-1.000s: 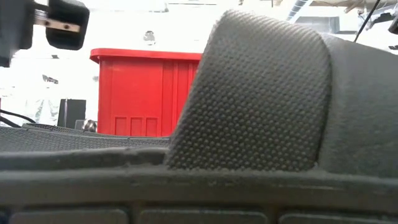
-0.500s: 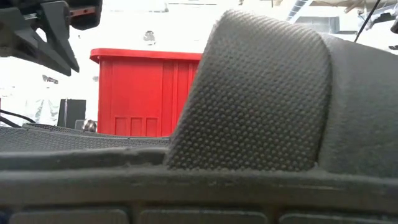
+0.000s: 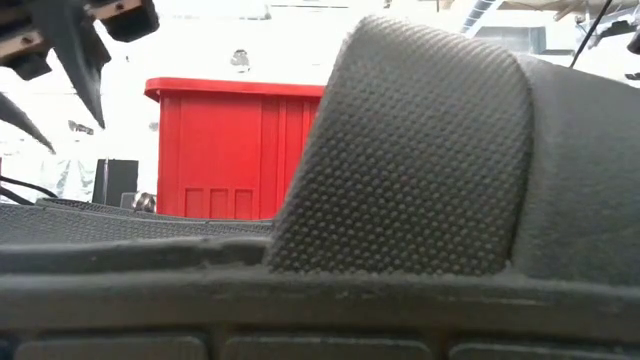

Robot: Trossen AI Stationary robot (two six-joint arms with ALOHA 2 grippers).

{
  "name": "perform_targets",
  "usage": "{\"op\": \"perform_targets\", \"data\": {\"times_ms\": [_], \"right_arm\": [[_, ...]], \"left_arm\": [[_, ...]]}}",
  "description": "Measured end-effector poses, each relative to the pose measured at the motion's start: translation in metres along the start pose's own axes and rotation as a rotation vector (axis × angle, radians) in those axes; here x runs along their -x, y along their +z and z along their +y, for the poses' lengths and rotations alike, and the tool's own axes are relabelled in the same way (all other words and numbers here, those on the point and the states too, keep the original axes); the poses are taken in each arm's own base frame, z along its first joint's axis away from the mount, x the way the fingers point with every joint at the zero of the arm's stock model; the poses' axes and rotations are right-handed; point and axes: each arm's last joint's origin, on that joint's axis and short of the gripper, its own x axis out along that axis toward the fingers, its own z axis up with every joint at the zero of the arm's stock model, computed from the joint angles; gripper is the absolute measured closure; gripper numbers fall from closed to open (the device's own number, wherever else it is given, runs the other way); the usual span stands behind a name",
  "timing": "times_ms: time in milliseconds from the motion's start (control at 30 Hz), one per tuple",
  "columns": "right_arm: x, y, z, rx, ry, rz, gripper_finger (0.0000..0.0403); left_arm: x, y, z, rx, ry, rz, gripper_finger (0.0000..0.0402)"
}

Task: Pick and place slides into bin
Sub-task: Put the black slide into the container

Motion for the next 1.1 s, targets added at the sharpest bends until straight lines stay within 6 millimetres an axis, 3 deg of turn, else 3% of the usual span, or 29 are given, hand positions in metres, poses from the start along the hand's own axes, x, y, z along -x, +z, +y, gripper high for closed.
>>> {"op": "perform_targets", "data": {"times_ms": [200, 633, 900, 1100], "right_arm": [[0.0, 0.0, 0.0, 0.001, 0.0, 0.0, 0.0278], [0.0, 0.001, -0.001, 0.005, -0.012, -0.029, 0.0278], [0.0, 0.001, -0.001, 0.004, -0.012, -0.03, 0.0278], [0.0, 0.001, 0.0, 0.003, -0.008, -0.03, 0.0278]], "left_arm": [[-0.013, 0.003, -0.006, -0.074, -0.011, 0.0, 0.0276], [-0.014, 0.004, -0.007, -0.246, -0.062, -0.055, 0.0276], [-0.032, 0.001, -0.004, -0.2, -0.077, -0.02, 0.0276], [-0.041, 0.013, 0.007, -0.186, -0.145, 0.023, 0.0276]]}}
